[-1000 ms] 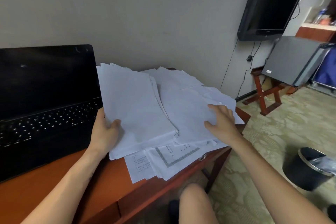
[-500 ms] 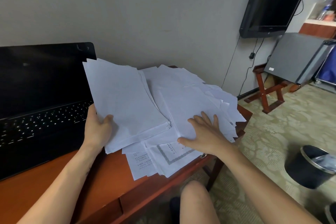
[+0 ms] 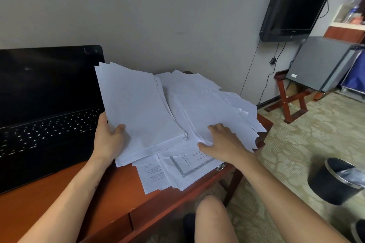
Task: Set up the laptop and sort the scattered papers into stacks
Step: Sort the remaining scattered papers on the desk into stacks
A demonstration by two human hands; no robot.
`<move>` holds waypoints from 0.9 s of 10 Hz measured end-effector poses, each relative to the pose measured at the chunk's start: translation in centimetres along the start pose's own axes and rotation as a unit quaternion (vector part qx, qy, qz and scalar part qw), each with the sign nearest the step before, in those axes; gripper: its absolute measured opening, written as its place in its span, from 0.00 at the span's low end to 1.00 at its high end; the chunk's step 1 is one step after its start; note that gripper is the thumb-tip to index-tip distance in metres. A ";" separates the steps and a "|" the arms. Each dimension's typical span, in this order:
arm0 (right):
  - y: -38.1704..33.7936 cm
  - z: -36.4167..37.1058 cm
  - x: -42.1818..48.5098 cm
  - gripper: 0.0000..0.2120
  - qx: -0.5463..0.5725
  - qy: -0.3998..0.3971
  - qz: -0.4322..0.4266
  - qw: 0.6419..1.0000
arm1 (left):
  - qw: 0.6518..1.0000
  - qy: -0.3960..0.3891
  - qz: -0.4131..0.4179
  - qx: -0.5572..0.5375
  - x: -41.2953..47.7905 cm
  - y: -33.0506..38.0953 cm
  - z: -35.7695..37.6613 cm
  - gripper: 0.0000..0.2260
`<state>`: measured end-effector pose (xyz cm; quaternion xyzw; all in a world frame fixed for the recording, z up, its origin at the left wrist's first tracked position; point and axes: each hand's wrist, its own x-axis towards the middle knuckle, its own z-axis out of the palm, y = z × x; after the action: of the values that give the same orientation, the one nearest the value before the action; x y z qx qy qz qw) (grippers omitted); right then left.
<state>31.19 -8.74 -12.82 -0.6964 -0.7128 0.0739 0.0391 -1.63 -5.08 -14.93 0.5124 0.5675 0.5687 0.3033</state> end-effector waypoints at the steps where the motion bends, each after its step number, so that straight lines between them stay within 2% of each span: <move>1: 0.0 -0.2 0.7 0.32 -0.009 -0.014 0.004 1.000 | 1.000 0.000 0.000 0.002 0.0 -0.1 0.0 0.20; 2: 0.2 0.2 0.9 0.22 -0.042 0.046 -0.014 0.998 | 1.000 -0.001 0.000 0.003 0.0 -0.1 0.0 0.21; 4: 1.0 0.8 1.1 0.13 -0.026 0.177 0.020 0.984 | 1.000 -0.013 -0.003 0.004 0.1 -0.3 0.1 0.20; 5: 1.4 0.0 1.2 0.14 0.117 0.239 0.051 0.963 | 1.000 -0.019 -0.001 0.009 0.1 -0.4 0.3 0.20; 6: 0.8 -1.4 1.0 0.14 0.361 0.249 0.045 0.898 | 1.000 -0.026 -0.002 0.011 0.0 -0.3 0.4 0.20; 7: -0.5 -3.0 0.7 0.11 0.550 0.232 0.037 0.801 | 0.999 -0.037 -0.007 0.016 0.1 -0.5 0.4 0.20; 8: -1.6 -4.1 0.6 0.12 0.650 0.248 0.016 0.718 | 0.999 -0.044 -0.014 0.010 0.0 -0.3 0.4 0.19; 9: -2.1 -3.7 1.0 0.15 0.688 0.257 0.034 0.677 | 0.999 -0.037 -0.019 -0.010 -0.5 0.1 0.5 0.19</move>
<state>29.64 -7.58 -8.86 -0.4878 -0.3984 0.3631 0.6867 -1.01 -5.42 -15.04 0.5191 0.5596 0.5490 0.3405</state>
